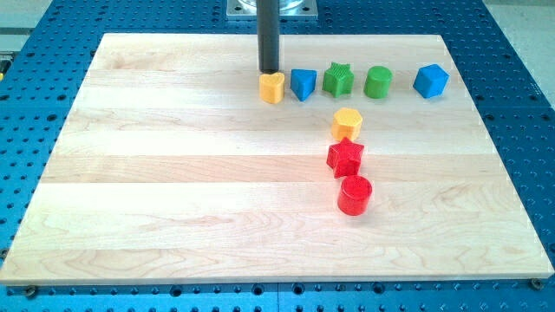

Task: Move the blue cube top right diagonally to the green circle

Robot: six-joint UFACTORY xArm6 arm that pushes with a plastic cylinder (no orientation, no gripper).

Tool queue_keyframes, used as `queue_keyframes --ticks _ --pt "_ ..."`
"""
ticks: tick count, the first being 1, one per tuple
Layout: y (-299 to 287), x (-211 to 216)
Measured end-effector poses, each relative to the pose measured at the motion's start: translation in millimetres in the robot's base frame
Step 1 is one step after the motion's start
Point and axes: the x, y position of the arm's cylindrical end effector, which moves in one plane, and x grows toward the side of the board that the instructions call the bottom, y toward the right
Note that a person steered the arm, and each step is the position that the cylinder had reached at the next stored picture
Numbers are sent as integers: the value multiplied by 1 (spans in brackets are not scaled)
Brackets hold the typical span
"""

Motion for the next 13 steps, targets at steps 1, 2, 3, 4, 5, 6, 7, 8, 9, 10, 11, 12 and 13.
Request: queue_keyframes --ticks 1,2,3,4,5,6,7,8,9,10,11,12,13 --pt "8 0" --pt "8 0" --pt "7 0" --pt "8 -3" --pt "56 -29" --pt "118 -29" --pt "179 -29" --pt "210 -29" --pt "223 -29" --pt "231 -30" --pt "245 -46" --pt "249 -46" --pt "258 -46"
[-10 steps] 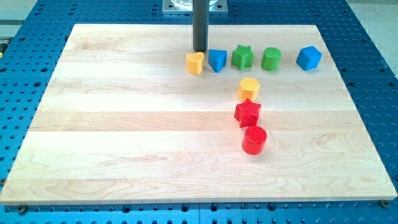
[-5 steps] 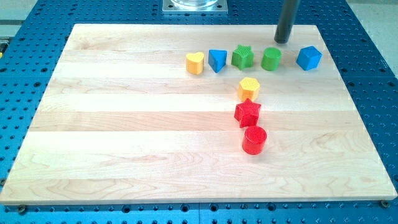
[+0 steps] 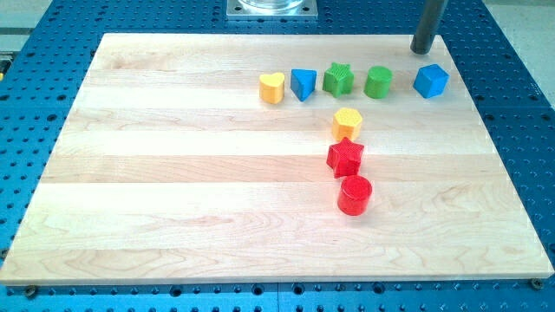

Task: Move the blue cube top right diagonally to the green circle

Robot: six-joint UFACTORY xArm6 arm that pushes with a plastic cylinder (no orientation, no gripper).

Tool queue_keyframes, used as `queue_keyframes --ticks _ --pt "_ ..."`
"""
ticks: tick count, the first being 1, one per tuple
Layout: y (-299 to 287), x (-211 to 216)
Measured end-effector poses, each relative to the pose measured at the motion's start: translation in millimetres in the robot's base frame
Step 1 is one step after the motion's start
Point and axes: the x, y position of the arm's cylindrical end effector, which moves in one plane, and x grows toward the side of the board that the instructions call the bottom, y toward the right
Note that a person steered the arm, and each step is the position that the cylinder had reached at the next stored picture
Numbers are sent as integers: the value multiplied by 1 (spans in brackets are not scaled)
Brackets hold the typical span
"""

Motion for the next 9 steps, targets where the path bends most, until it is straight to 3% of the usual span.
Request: queue_keyframes --ticks 4,6,9 --pt "39 87" --pt "25 108" --pt "-19 93"
